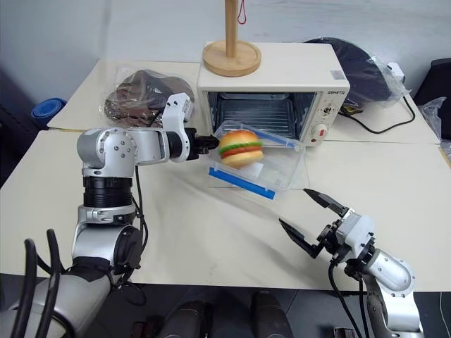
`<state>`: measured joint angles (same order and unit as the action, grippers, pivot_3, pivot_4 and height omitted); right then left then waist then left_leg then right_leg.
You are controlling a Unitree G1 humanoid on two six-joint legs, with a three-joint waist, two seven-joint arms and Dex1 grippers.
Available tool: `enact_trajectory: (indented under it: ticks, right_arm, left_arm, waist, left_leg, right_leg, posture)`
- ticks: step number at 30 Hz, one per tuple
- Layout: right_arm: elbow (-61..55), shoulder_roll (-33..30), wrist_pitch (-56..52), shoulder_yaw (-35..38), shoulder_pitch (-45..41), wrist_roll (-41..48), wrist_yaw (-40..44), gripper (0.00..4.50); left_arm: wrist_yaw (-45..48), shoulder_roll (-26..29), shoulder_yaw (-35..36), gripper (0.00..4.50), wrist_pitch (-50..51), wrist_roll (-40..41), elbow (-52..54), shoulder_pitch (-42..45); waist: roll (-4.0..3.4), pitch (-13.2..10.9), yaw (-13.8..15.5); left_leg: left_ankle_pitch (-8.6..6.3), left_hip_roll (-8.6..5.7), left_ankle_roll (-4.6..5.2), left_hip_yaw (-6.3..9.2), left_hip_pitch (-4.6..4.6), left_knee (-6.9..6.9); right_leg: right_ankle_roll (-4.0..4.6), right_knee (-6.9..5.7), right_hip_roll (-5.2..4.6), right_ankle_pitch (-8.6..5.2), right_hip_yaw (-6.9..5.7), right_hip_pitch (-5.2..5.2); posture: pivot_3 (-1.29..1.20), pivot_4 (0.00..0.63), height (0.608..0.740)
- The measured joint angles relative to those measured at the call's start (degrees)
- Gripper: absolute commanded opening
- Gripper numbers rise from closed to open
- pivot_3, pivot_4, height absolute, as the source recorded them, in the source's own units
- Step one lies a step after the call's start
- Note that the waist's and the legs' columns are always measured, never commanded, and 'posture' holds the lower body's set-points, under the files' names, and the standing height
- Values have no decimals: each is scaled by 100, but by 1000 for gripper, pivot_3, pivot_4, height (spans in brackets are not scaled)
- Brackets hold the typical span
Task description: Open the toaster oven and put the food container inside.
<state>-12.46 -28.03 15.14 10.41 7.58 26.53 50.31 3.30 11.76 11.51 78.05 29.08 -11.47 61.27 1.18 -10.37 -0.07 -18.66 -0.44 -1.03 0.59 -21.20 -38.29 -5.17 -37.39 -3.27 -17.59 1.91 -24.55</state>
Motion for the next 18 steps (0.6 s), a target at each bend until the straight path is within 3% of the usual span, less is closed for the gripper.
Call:
enact_trajectory:
  ticks: [5, 7, 10, 13, 16, 18]
  right_arm:
    - [-353, -317, -693, -50, -114, 152, -81, 4500]
    - [-591, -616, -1146, -68, -87, 340, 10, 3869]
    - [-969, -1078, -1911, -116, 14, 666, 136, 2886]
    - [-1458, -1706, -2838, -280, 64, 947, 334, 1806]
    - [-1622, -1776, -3328, -616, -265, 982, 342, 807]
    - [-1626, -1720, -3462, -788, -640, 907, 267, 125]
  left_arm:
    - [717, 656, 59, 2425, -192, 122, 283, -99]
    - [1308, 1330, -83, 2491, -340, 196, 604, -354]
    - [2336, 2317, -519, 1925, -916, 172, 1058, -932]
    - [3788, 3498, -1161, 986, -2003, -34, 1636, -1924]
    - [4839, 3733, -1518, 55, -3159, -169, 1998, -2678]
    - [5049, 3435, -1628, 0, -3552, -169, 2056, -2843]
  waist:
    - [-1, 0, -43]
    - [-2, 0, -65]
    - [-2, 0, -36]
    - [-2, 0, -33]
    - [-2, 0, 38]
    - [-2, 0, 113]
  left_leg:
    - [1, 7, -4, -11, 5, 5]
    - [2, 10, -7, -8, 8, 9]
    - [2, 9, -7, 2, 5, 4]
    - [2, 11, -6, 4, 6, 8]
    - [4, 2, 8, 14, -1, 1]
    - [1, -4, 21, 15, -5, -8]
  right_leg:
    - [0, -6, 9, 0, 1, -7]
    - [0, -4, 9, 0, 4, -6]
    - [1, 2, 7, 0, 4, -1]
    - [4, 38, 5, -2, 5, 3]
    - [5, 46, -8, -2, -4, 13]
    - [4, 47, -14, -1, -5, 16]
  posture:
    - [0, 150, 740]
    - [0, 150, 740]
    - [0, 150, 740]
    - [0, 150, 740]
    - [0, 150, 740]
    - [0, 150, 740]
